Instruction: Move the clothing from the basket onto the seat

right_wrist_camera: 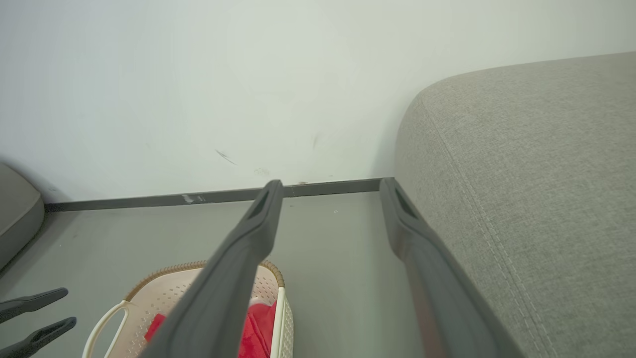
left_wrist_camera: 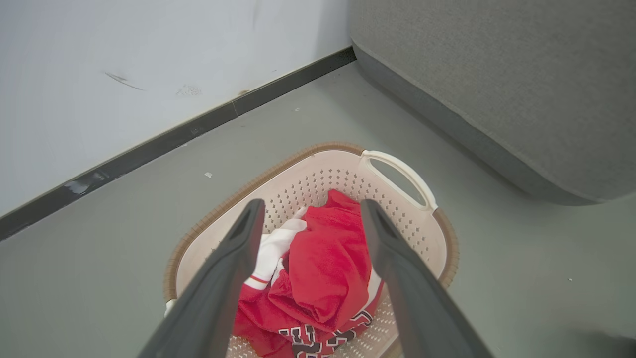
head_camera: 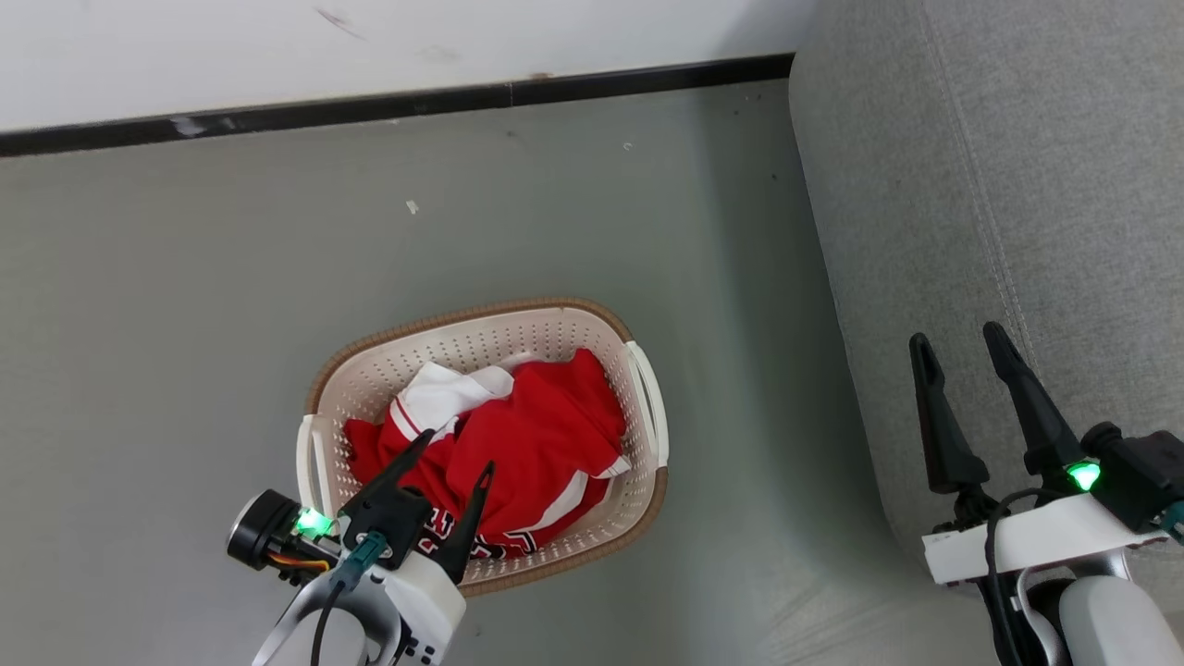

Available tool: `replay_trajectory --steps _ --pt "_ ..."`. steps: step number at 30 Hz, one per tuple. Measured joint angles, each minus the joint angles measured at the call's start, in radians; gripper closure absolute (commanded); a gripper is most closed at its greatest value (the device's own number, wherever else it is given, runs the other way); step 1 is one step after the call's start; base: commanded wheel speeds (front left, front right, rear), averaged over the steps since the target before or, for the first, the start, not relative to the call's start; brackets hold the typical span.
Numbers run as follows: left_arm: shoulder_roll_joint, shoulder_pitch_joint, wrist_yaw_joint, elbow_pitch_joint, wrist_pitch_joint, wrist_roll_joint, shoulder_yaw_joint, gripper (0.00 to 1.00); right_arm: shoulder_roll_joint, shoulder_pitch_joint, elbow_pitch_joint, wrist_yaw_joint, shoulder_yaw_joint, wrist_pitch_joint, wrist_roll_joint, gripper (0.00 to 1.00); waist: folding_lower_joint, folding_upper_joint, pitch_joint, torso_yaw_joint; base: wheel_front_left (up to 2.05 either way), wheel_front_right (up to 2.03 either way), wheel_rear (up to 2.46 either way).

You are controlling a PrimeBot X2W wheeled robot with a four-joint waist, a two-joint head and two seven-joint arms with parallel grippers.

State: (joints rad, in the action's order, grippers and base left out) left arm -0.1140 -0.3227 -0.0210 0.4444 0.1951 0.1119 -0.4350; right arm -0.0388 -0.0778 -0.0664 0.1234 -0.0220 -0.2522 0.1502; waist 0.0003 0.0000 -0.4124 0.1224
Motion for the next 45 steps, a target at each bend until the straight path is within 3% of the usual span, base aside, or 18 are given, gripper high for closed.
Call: replay_trajectory --steps 45 --pt "0.023 -0.375 -0.027 0.26 0.022 -0.069 -0.029 0.0 -0.002 -0.324 -0.079 0.0 0.037 0.0 0.048 0.0 -0.0001 0.0 -0.433 0.129 0.0 0.0 0.0"
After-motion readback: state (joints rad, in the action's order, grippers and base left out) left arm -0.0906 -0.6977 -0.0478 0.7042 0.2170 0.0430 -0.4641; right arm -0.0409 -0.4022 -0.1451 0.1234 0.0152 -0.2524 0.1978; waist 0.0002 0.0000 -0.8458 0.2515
